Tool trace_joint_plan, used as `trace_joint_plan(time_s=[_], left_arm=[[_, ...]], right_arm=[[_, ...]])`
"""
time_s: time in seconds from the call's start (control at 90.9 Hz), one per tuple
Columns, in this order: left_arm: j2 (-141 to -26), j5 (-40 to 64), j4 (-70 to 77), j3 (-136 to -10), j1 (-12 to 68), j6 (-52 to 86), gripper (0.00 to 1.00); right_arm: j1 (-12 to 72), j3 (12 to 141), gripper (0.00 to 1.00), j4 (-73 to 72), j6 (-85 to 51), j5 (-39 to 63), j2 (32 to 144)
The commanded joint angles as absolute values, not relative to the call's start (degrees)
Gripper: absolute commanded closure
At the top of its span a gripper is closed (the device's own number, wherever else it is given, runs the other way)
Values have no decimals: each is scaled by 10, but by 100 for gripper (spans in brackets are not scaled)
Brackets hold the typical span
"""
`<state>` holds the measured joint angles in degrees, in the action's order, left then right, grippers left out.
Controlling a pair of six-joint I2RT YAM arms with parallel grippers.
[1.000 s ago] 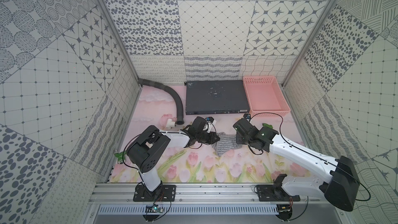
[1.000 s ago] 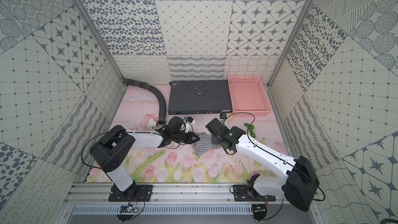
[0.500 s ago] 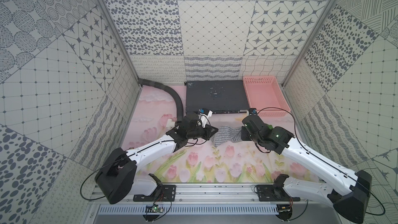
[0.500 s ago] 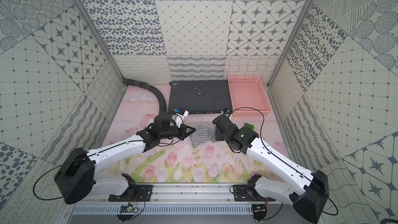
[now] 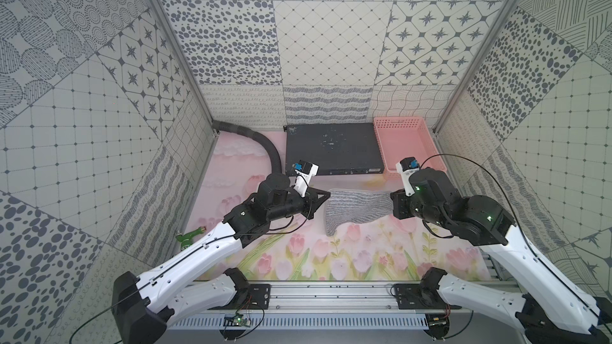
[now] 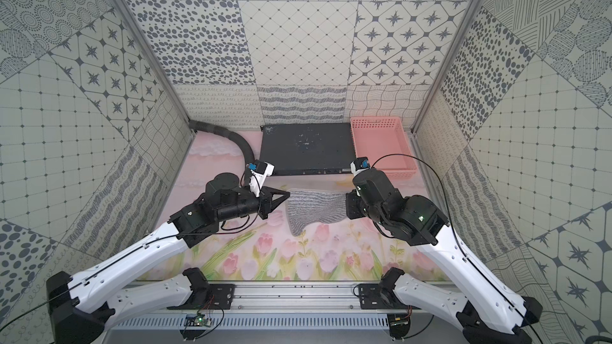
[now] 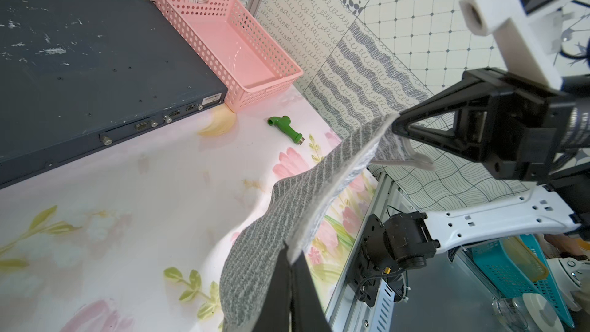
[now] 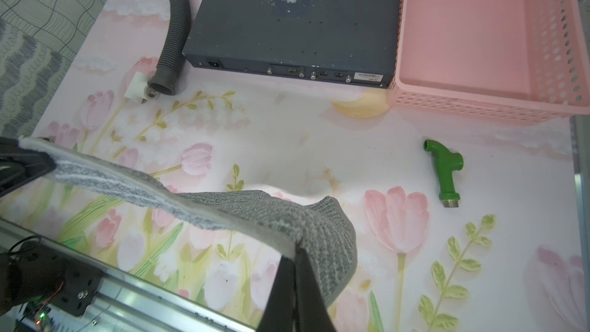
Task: Fold the square dishcloth
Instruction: Flatten out the cleaning item at the center of the board.
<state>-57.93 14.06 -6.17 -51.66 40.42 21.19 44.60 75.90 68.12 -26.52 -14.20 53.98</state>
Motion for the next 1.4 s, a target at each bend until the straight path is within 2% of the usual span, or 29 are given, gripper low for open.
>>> trace_joint_plan(time_s=[0.0,0.099,0.209,0.418,0.517,0.638,0.759,0.935,1.001,1.089,1.221,1.287,1.387], left_arm=[[-539,116,-156,-531,422,238,100],[-522,108,-183,-527,434,269,100],[-508,112,-192,-512,439,300,100],[-539,51,-183,-489,438,306,100],[-577,30,-161,-500,433,281,100],[-643,5,-110,-516,401,240,100],[-740,36,-11,-522,330,217,100],[-917,89,71,-604,263,181,100],[-970,93,74,-640,246,177,100],[-1017,87,66,-675,231,173,100],[-1048,77,34,-707,222,158,60],[-1053,66,22,-712,221,156,48],[-1047,48,6,-710,220,165,35]], right_arm=[[445,784,100,731,-272,-53,511],[445,785,100,752,-286,3,507],[445,772,100,770,-304,16,511],[440,761,100,774,-302,-67,590],[409,770,99,733,-274,-82,651],[342,768,99,637,-236,-72,735],[294,785,98,538,-206,-69,838],[263,892,94,470,-169,-64,1019],[259,933,89,467,-159,-66,1072],[252,983,77,468,-148,-76,1134],[243,1006,55,467,-140,-82,1161],[240,1004,49,467,-138,-86,1154],[238,986,45,467,-138,-97,1119]])
